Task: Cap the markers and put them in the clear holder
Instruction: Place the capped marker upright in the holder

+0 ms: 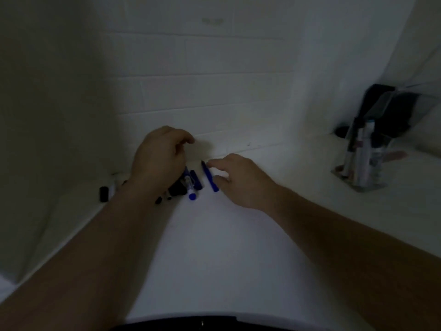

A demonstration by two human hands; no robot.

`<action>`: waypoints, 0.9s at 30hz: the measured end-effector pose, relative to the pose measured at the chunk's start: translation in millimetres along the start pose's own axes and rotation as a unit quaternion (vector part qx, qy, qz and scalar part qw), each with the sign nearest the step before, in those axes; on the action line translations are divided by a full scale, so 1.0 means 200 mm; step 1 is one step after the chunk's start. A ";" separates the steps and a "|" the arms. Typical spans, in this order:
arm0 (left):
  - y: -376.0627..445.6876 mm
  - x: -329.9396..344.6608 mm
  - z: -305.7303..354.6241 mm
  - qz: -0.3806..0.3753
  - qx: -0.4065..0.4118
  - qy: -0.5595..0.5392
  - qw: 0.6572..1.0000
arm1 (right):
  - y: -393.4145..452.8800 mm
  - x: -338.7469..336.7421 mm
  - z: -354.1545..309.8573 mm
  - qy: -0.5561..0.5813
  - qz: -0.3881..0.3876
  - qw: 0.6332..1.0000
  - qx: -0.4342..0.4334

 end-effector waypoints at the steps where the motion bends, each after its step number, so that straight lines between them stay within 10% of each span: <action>1: 0.00 0.02 -0.01 -0.013 0.000 0.006 1.000 | 0.03 0.03 -0.03 -0.012 -0.010 1.000 -0.016; 8: 0.01 0.08 -0.07 -0.065 -0.012 0.032 0.997 | 0.08 0.05 0.00 -0.162 -0.029 0.986 0.031; 27: -0.01 0.23 0.06 -0.343 -0.060 0.229 0.909 | -0.27 -0.10 0.37 0.167 0.081 0.971 0.148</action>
Point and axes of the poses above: each hand's wrist, its own y-axis towards the middle knuckle, its own x-axis out of the palm, z = x × y, the point moved 4 cm from there along y, towards the middle knuckle, and after that the axes turned 9 degrees about -y, right-handed, at the moved point
